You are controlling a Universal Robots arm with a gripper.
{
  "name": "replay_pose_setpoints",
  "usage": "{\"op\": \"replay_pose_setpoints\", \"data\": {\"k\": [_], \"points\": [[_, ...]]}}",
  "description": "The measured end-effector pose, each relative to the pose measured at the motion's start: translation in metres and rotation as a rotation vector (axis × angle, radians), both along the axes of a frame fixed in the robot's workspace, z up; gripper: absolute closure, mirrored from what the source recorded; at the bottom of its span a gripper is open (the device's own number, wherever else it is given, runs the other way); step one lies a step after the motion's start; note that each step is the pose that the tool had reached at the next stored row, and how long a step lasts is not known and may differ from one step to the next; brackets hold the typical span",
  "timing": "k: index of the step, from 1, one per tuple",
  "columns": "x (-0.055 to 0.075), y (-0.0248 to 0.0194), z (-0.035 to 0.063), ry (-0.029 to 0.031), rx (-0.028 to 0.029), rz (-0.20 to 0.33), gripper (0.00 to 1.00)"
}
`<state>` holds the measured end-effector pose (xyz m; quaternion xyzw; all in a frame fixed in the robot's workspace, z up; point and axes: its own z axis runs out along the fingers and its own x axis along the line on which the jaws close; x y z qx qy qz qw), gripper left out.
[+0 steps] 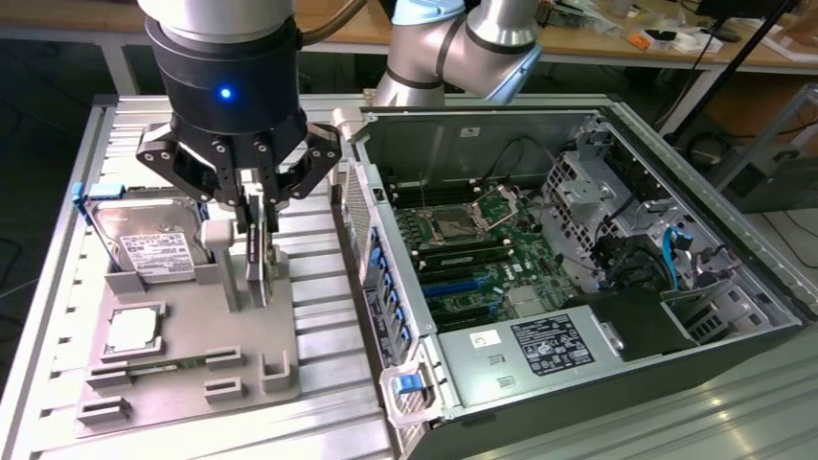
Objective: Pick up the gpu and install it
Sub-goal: 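Pick up the gpu and move the gpu toward the slot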
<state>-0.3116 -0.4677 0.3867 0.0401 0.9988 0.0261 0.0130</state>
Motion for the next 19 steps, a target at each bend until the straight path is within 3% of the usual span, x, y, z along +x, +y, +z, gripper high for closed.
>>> {"op": "replay_pose_setpoints", "data": {"k": [19], "points": [[0.0, 0.0, 0.0097, 0.0003, -0.0002, 0.0, 0.73]]}}
